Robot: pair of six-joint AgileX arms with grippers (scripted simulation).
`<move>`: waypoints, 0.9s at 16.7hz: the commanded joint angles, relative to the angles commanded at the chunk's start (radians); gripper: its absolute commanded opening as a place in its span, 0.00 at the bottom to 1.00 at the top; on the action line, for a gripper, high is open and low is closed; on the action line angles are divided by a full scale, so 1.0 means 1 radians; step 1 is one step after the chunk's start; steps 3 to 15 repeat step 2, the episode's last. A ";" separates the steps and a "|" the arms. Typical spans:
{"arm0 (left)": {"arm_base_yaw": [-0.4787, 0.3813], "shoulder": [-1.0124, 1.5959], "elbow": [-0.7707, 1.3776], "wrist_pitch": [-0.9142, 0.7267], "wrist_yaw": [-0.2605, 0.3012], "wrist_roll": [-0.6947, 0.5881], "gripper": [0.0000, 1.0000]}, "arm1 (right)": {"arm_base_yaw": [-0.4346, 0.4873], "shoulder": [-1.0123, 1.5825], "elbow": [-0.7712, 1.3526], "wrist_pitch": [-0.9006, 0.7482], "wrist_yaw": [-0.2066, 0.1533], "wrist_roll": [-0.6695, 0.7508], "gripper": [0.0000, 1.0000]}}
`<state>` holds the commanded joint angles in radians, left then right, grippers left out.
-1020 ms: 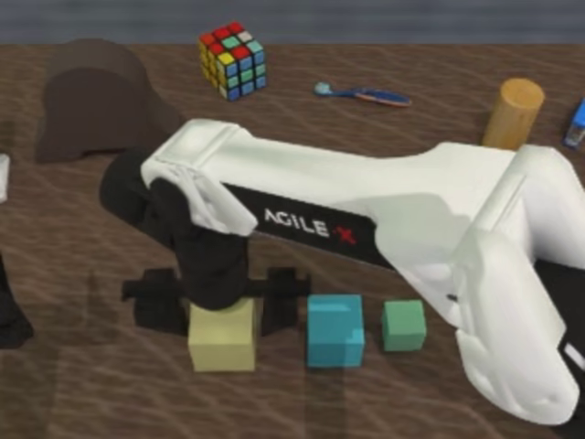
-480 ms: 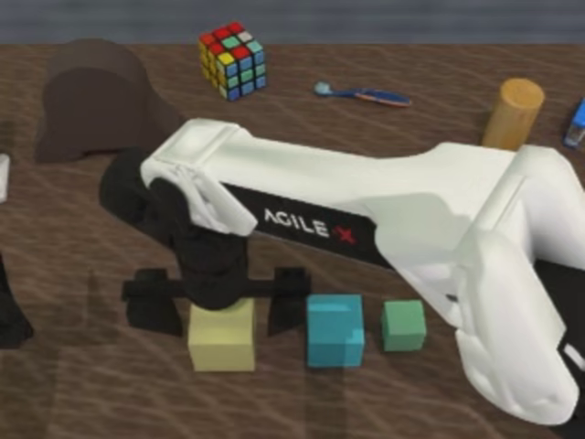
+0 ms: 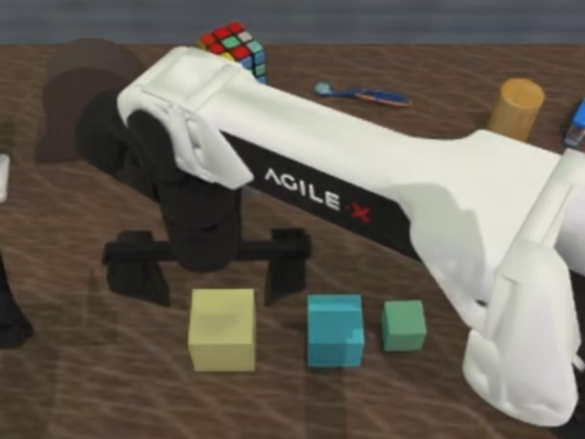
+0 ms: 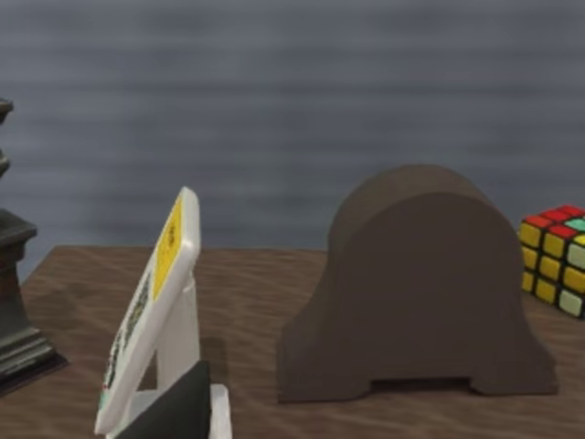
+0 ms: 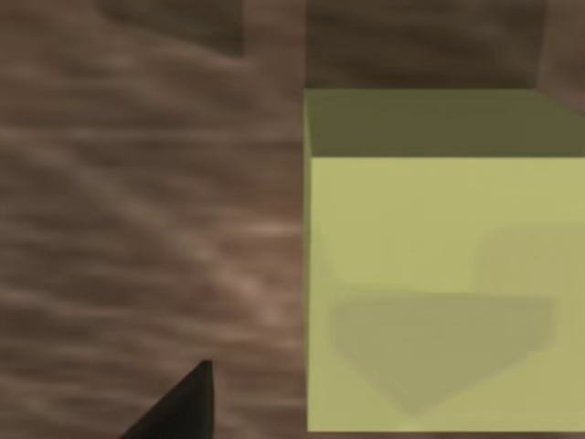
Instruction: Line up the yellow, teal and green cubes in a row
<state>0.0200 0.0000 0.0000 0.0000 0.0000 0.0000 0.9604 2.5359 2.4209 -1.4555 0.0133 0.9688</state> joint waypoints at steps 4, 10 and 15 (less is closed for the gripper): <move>0.000 0.000 0.000 0.000 0.000 0.000 1.00 | 0.000 -0.002 0.013 -0.013 0.001 -0.001 1.00; 0.000 0.000 0.000 0.000 0.000 0.000 1.00 | 0.000 -0.002 0.013 -0.013 0.001 -0.001 1.00; 0.000 0.000 0.000 0.000 0.000 0.000 1.00 | 0.000 -0.002 0.013 -0.013 0.001 -0.001 1.00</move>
